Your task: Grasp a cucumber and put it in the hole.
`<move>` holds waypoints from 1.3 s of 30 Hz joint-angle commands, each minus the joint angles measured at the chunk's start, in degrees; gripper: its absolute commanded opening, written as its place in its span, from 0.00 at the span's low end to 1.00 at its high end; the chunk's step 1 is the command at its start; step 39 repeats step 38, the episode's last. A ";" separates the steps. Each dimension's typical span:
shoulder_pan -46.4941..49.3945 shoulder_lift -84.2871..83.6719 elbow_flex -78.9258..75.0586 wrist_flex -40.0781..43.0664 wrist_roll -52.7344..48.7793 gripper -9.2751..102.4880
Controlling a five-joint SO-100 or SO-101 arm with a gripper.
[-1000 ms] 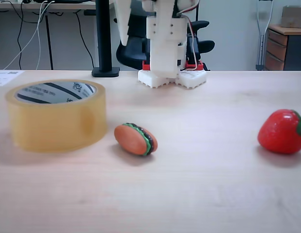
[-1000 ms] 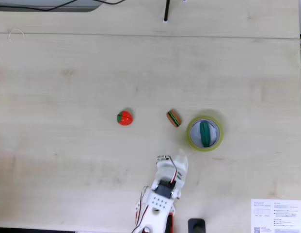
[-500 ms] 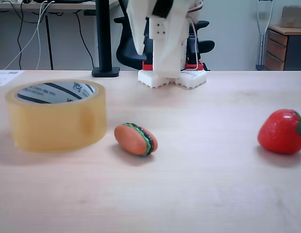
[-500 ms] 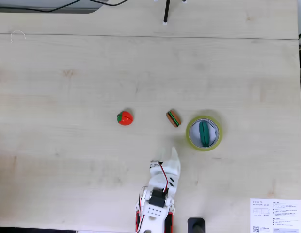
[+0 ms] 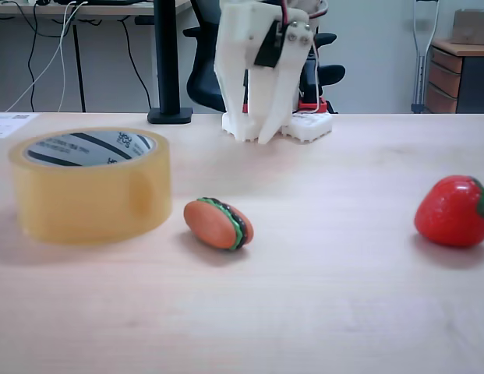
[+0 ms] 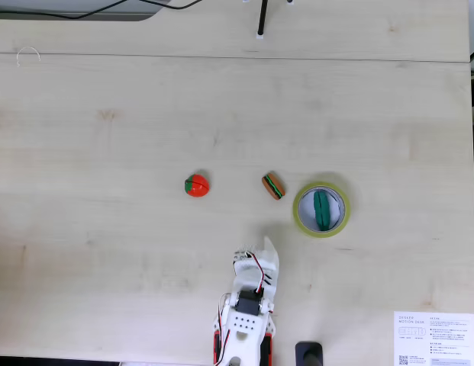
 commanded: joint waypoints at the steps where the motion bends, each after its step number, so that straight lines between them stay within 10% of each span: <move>1: -0.35 0.26 0.79 -0.44 2.46 0.12; 39: -0.35 0.26 2.90 4.83 2.90 0.09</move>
